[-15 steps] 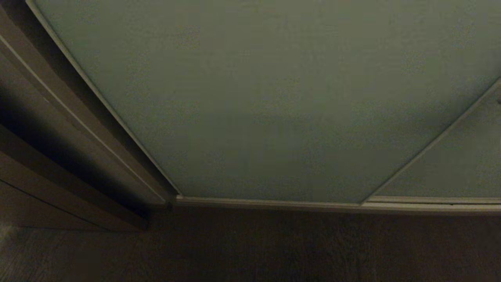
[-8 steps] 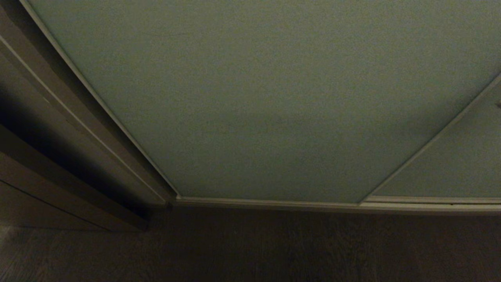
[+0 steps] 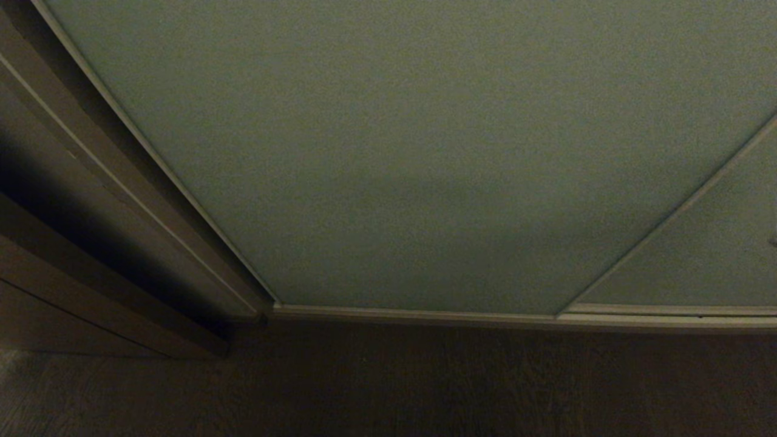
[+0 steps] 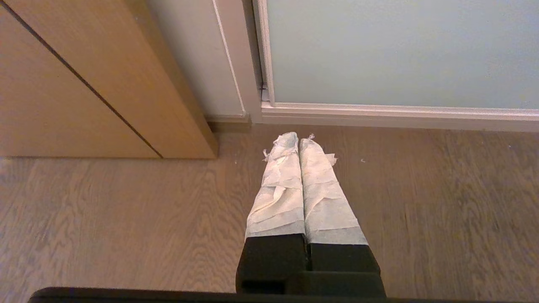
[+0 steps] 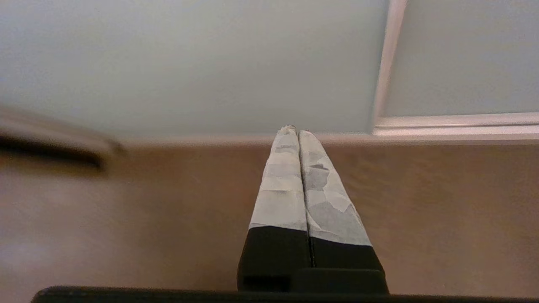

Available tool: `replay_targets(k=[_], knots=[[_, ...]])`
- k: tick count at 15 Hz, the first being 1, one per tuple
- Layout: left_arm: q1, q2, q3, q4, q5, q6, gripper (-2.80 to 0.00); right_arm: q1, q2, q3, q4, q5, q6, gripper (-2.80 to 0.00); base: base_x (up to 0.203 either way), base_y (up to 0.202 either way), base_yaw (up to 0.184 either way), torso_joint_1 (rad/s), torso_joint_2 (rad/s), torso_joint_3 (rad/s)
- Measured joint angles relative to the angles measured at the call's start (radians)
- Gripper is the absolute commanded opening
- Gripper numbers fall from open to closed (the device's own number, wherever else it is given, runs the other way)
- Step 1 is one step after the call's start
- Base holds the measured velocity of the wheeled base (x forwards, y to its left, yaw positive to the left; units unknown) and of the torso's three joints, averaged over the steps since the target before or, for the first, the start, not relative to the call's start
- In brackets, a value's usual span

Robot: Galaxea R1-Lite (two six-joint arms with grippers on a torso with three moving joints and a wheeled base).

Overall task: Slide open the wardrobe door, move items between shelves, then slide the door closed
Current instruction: Close the door

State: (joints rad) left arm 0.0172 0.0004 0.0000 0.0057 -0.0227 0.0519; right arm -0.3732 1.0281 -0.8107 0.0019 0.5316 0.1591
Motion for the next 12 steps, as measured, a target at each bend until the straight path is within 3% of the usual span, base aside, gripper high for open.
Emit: replay_targets(k=[3, 8, 10, 12], knots=[[0.000, 0.000, 0.000, 0.000, 0.000, 0.000, -2.80, 0.114, -0.261, 0.215, 0.008, -0.129, -0.104, -2.80, 0.000, 0.000, 0.000, 0.000, 0.00, 0.000], [0.000, 0.000, 0.000, 0.000, 0.001, 0.000, -2.80, 0.196, -0.657, 0.583, 0.011, -0.313, -0.178, -2.80, 0.000, 0.000, 0.000, 0.000, 0.00, 0.000], [0.000, 0.000, 0.000, 0.000, 0.000, 0.000, -2.80, 0.250, -0.712, 0.622, 0.028, -0.383, -0.146, -2.80, 0.000, 0.000, 0.000, 0.000, 0.00, 0.000], [0.000, 0.000, 0.000, 0.000, 0.001, 0.000, -2.80, 0.294, -0.744, 0.654, 0.046, -0.397, -0.167, -2.80, 0.000, 0.000, 0.000, 0.000, 0.00, 0.000]])
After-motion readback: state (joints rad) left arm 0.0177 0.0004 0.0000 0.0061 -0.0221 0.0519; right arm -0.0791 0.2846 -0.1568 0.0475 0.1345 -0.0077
